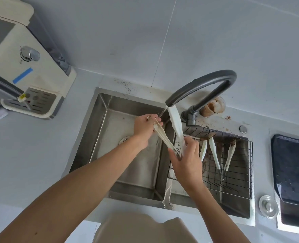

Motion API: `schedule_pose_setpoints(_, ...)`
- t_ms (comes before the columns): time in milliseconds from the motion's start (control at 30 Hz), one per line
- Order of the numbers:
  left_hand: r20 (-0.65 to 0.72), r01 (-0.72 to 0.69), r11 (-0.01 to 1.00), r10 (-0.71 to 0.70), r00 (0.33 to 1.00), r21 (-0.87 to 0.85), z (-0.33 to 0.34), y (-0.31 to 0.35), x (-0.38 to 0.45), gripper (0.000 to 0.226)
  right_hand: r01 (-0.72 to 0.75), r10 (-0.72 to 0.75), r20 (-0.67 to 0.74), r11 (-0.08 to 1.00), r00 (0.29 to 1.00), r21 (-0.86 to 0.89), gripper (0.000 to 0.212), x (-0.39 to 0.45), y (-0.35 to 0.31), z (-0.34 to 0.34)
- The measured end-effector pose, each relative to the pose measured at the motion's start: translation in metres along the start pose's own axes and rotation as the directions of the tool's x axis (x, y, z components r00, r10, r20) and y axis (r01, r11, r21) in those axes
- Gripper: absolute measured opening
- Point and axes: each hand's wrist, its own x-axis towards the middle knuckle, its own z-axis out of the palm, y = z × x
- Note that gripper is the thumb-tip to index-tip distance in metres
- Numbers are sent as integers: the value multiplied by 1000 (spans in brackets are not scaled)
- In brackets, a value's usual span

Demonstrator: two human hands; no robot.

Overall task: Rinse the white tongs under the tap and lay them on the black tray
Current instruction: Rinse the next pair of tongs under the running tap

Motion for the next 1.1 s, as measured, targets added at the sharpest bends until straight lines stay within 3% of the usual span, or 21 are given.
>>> schedule_pose_setpoints(167, 72, -11, 999, 14, 997, -44, 5, 5, 1, 28, -168, 141, 128, 958, 982, 234, 69, -2, 5, -1)
schedule_pose_setpoints(267, 134, 29, 994, -14, 991, -108, 7, 6, 5, 36, -243, 176, 205, 896, 963, 373, 54, -3, 9, 0)
schedule_pose_setpoints(433, 226, 145, 969, -98, 969, -200, 4, 3, 6, 41, -372, 283, 262, 833, 922, 409, 79, -2, 12, 0)
schedule_pose_setpoints(567, 200, 79, 996, -69, 977, -43, 0, -3, 10, 27, -406, 312, 278, 818, 908, 408, 97, 1, 10, -4)
schedule_pose_setpoints(667, 152, 37, 999, -39, 988, 16, -4, -6, 12, 30, -457, 350, 310, 788, 884, 413, 101, 5, 7, -6)
schedule_pose_setpoints(900, -17, -12, 999, 13, 1000, 44, -9, 1, 17, 13, -438, 326, 329, 822, 886, 365, 74, 25, -6, -7)
schedule_pose_setpoints(1000, -49, -3, 1000, 4, 999, 21, -7, 2, 19, 27, -437, 326, 319, 809, 890, 392, 93, 24, -6, -11)
schedule_pose_setpoints(1100, 2, 46, 999, -46, 999, -29, -6, 2, 20, 33, -470, 364, 315, 788, 876, 396, 113, 21, -1, -17)
